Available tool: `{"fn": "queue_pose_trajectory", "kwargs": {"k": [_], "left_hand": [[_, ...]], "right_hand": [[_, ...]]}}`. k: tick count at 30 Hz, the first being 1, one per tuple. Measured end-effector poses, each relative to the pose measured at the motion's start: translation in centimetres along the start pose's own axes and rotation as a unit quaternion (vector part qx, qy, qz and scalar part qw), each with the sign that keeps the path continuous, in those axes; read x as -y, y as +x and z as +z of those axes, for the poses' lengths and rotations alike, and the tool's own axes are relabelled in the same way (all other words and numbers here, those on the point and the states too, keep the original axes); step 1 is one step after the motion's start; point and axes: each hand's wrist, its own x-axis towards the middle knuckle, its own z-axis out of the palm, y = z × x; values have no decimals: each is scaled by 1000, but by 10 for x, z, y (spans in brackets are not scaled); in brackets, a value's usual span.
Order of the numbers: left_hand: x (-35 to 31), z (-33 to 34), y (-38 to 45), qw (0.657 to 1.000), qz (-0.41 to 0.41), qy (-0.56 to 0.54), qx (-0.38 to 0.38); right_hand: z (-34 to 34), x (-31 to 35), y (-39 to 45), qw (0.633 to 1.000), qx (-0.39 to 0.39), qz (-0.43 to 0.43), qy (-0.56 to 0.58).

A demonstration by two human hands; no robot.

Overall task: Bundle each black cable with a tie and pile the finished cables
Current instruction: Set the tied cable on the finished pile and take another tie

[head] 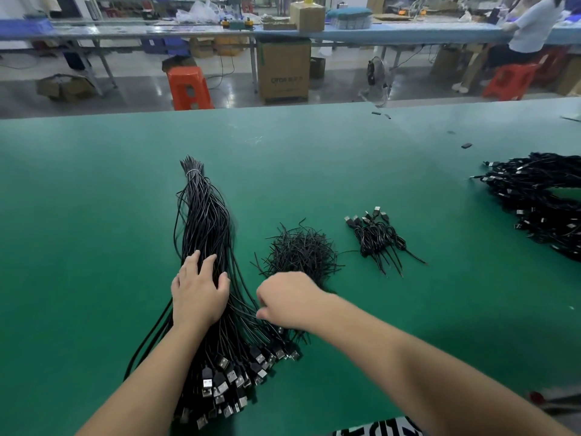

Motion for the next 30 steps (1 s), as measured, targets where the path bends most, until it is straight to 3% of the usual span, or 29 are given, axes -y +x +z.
{"fn": "queue_pose_trajectory", "kwargs": {"k": [6,16,23,27,30], "left_hand": [[1,1,0,1000,5,4,1],[0,-1,-1,1000,-1,-27,-11],[-1,0,-2,999,6,-35,-20],[-1,1,-1,999,14,-29,-23],[0,2,-2,998,23,-39,-33]], "right_hand": [[19,15,4,998,11,21,-61],[8,15,-7,999,-31,42,3],[-6,5,-19,989,-60,68,119],[-14,-9,-28,947,-113,87,289],[-16,-19,-31,875,-145,99,452]]}}
